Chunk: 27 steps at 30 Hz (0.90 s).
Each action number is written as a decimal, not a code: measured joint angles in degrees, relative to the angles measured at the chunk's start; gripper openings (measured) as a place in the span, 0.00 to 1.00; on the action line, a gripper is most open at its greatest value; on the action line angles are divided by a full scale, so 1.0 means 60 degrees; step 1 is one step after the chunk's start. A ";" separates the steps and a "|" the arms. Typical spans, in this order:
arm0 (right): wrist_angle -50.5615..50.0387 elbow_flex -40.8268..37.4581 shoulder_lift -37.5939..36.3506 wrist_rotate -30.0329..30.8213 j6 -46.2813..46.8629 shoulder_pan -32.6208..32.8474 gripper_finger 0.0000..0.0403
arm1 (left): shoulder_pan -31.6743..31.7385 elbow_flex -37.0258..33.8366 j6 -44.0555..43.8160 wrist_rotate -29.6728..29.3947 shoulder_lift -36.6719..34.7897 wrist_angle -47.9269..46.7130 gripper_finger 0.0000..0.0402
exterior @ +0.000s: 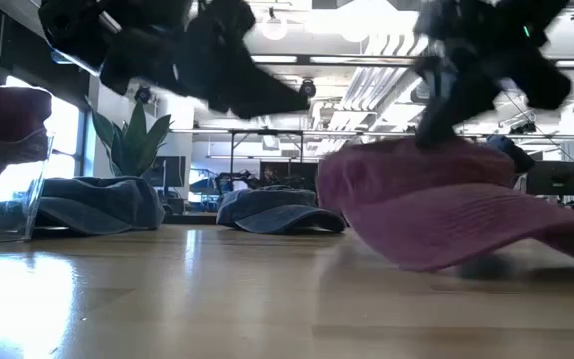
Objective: Pick & Place hat
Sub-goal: Put the red cap into the bottom transparent bin
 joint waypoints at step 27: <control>0.6089 -0.1208 0.1463 -0.1091 -0.0871 0.2070 0.00 | -0.2973 -0.0007 0.3189 -0.2884 -0.1477 0.0353 0.42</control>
